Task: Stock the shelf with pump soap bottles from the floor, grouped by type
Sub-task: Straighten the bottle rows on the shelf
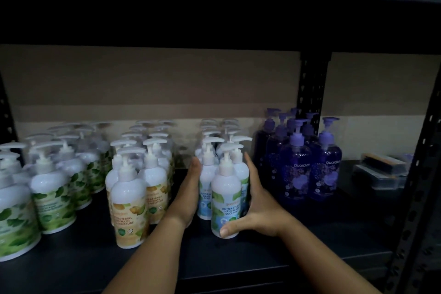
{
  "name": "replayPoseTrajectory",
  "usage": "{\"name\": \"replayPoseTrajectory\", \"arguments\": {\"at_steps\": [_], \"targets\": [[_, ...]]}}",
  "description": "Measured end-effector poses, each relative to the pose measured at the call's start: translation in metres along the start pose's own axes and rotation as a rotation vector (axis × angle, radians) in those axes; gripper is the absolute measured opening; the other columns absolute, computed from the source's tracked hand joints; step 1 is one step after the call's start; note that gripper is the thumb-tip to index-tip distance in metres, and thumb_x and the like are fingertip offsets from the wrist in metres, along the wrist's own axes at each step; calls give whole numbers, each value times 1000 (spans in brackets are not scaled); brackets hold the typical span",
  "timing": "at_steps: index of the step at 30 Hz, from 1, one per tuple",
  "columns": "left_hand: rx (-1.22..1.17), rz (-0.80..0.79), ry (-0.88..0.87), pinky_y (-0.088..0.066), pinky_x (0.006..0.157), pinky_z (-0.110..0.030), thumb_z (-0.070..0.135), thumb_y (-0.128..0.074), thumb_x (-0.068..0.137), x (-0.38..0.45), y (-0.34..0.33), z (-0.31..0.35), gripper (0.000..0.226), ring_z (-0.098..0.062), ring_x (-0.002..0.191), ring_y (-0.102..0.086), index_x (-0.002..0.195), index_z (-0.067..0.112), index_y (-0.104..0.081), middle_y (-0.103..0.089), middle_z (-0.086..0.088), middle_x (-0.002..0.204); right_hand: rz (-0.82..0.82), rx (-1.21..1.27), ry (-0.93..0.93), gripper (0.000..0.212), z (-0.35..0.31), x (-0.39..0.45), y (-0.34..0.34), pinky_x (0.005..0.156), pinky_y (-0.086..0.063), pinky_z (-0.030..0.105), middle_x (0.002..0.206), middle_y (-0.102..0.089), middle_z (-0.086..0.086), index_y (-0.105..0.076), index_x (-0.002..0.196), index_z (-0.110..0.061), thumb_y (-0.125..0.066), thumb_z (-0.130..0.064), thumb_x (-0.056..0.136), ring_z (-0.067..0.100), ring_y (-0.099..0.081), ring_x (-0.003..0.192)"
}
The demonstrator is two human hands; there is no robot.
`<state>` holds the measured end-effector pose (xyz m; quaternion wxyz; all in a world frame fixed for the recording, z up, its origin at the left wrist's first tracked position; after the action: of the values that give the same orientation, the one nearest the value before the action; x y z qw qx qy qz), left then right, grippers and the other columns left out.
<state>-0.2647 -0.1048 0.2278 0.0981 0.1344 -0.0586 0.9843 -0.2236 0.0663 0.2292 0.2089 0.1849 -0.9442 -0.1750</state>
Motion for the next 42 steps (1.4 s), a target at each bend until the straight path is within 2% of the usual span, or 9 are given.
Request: {"name": "replayPoseTrajectory", "arguments": {"at_steps": [5, 11, 16, 20, 23, 26, 32, 37, 42], "targets": [[-26, 4, 16, -58, 87, -26, 72, -29, 92, 3, 6, -3, 72, -10, 117, -71, 144, 31, -58, -73, 8, 130, -9, 38, -14, 156, 3, 4, 1, 99, -44, 9, 153, -31, -31, 19, 157, -39, -98, -5, 60, -17, -43, 133], [-30, 22, -28, -56, 75, -11, 69, -29, 91, 2, 5, -1, 68, 8, 102, -70, 144, 34, -54, -75, 28, 111, 138, 165, -113, 131, 11, 20, 13, 127, -21, 44, 168, -10, -19, 6, 150, -62, -60, -103, 44, 6, -19, 152], [-18, 24, -14, -48, 112, -43, 77, -34, 95, 1, 5, -1, 72, -10, 129, -64, 150, 34, -52, -67, 10, 140, 119, 166, -48, 127, 20, 33, 9, 111, -33, 12, 148, -34, -41, -10, 156, -47, -52, -104, 51, -16, -39, 136], [-50, 50, -1, -57, 81, -15, 71, -28, 90, 0, 2, 3, 64, 6, 104, -71, 127, 37, -69, -75, 19, 120, 247, 350, -206, 79, 21, 40, 9, 120, -20, 30, 141, -35, -34, -41, 122, -66, -34, -104, 54, -1, -29, 140], [-89, 16, 50, -55, 89, -24, 69, -15, 98, -1, 1, 4, 68, -5, 113, -71, 108, 48, -79, -76, 10, 123, 258, 360, -250, 73, 27, 52, 9, 119, -32, 31, 126, -60, -32, -58, 125, -57, -30, -98, 71, -2, -51, 127], [-77, 16, 43, -56, 84, -21, 68, -20, 96, -2, 0, 6, 67, -5, 110, -72, 112, 38, -78, -78, 12, 116, 232, 380, -259, 69, 30, 60, 7, 89, -49, 14, 100, -75, -26, -69, 115, -40, -15, -77, 93, -10, -69, 95], [-41, 14, 39, -57, 83, -22, 70, -23, 91, 0, 1, 4, 68, -7, 112, -72, 122, 33, -71, -77, 10, 119, 226, 369, -272, 86, 40, 62, 7, 116, -36, 33, 129, -69, -17, -64, 135, -43, -20, -93, 79, 3, -60, 124], [-29, 76, 36, -56, 87, -23, 67, -16, 99, -6, 1, 5, 65, 1, 104, -72, 119, 37, -70, -78, 19, 111, 297, 345, -250, 59, 24, 48, 6, 96, -42, 17, 105, -67, -37, -60, 121, -50, -21, -80, 88, -16, -62, 99], [20, 175, 14, -46, 84, -3, 70, -25, 100, -28, -1, 14, 59, 23, 93, -58, 142, 37, -51, -62, 35, 116, 284, 296, -235, 112, 5, 25, -8, 126, -20, 40, 165, -24, -18, -19, 161, -43, -41, -101, 68, 6, -27, 149]]}}
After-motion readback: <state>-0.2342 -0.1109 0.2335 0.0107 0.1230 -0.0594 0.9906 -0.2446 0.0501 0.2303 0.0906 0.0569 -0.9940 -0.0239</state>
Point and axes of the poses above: each hand's wrist, its own x-axis towards the middle knuckle, its own y-axis out of the back of the hand, z = x × y, the point moved 3 cm from there along x, towards the middle knuckle
